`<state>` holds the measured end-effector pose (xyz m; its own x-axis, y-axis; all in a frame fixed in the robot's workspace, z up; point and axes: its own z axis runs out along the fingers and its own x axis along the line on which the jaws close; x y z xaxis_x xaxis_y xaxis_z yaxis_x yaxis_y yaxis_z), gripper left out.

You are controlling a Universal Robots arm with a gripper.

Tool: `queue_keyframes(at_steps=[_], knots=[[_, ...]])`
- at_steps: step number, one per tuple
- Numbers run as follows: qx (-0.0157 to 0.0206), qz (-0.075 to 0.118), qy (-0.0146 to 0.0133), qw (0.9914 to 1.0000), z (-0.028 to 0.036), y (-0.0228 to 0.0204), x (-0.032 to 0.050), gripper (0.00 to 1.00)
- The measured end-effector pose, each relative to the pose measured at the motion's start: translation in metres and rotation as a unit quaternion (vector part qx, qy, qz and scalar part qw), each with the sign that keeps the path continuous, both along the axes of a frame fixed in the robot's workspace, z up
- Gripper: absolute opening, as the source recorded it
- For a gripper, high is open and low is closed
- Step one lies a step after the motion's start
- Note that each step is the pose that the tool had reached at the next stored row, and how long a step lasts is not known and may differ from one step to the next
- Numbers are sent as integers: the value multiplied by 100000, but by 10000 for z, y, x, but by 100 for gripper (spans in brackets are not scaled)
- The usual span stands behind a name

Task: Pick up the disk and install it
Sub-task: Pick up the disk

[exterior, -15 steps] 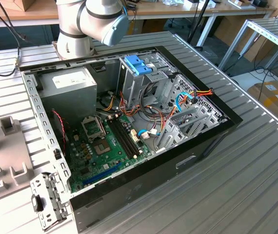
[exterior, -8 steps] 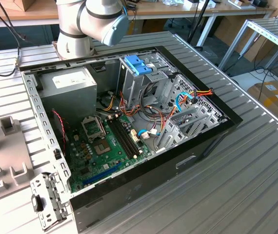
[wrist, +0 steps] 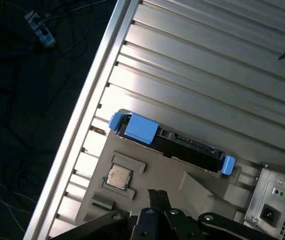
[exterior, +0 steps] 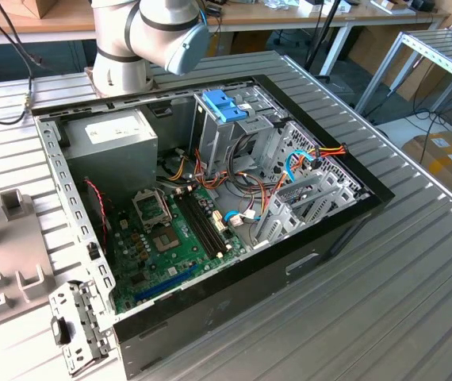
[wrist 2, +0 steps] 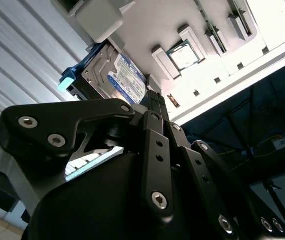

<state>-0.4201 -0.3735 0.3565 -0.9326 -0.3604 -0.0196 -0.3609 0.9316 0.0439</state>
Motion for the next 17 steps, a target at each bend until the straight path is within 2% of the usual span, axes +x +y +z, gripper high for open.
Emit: queue_keyframes(at_steps=[5,17], knots=[[1,1999,1,99980,0,0,0,11],[-2,5051,3,99872,-1,0,0,11]])
